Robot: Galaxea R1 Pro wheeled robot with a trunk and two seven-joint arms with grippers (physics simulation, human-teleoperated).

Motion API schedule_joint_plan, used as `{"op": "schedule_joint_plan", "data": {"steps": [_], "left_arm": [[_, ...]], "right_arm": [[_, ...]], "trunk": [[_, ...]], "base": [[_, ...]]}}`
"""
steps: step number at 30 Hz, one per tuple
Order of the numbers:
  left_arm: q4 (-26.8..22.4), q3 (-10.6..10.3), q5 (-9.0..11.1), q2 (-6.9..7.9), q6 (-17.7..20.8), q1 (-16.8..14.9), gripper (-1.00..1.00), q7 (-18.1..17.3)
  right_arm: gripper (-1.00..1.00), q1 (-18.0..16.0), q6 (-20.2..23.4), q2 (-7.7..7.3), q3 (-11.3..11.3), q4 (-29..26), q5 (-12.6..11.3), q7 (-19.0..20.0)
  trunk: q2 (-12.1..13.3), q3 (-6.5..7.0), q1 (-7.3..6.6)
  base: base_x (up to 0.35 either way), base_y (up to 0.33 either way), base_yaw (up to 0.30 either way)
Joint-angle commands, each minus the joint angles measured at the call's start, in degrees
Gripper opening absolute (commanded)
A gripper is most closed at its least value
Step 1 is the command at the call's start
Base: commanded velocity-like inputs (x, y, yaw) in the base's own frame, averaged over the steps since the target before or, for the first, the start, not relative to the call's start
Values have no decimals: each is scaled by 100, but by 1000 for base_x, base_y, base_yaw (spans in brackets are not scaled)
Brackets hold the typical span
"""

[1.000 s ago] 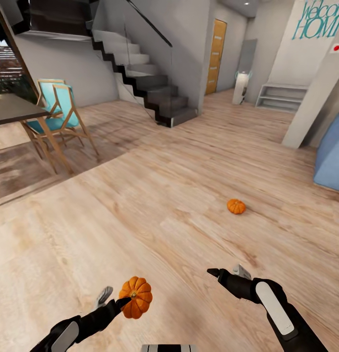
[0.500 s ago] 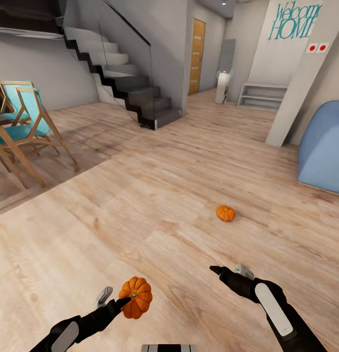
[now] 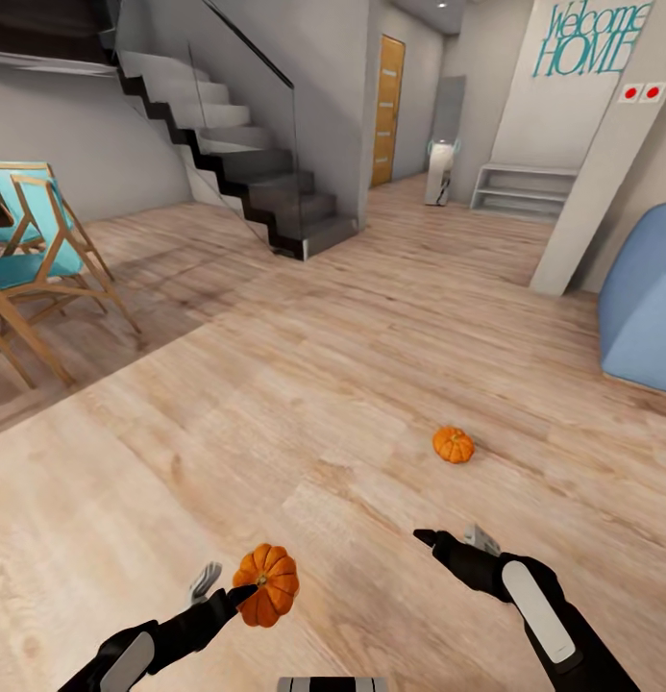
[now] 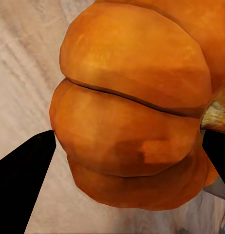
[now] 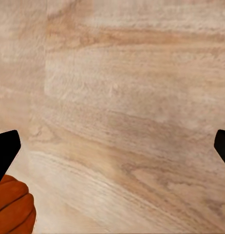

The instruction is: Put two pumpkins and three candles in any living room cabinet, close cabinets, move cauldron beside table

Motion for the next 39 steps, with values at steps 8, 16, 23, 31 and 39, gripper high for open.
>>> {"op": "schedule_joint_plan", "data": {"steps": [8, 16, 23, 31, 39], "left_arm": [[-6, -20, 86, 5, 45, -3, -100, -4], [-6, -20, 87, 5, 45, -2, -100, -4], [-50, -27, 115, 130, 130, 5, -100, -378], [-1559, 279, 182, 464, 1736, -12, -100, -542], [-2592, 1025, 203, 478, 2367, -12, -100, -371]], "right_arm": [[100, -2, 11, -11, 10, -2, -118, -44], [100, -2, 11, -18, 10, 7, -129, -45], [100, -3, 11, -25, -1, 19, -130, -58], [100, -2, -30, -35, -191, 435, -132, -60], [100, -2, -30, -46, -423, 433, -122, 451]], "trunk": [[-2, 23, 2], [-2, 75, 2], [-2, 121, 2], [-2, 173, 2], [-2, 225, 2]], "base": [[334, 0, -107], [334, 0, -224], [328, 0, -229], [325, 0, -229], [312, 0, -229]]}}
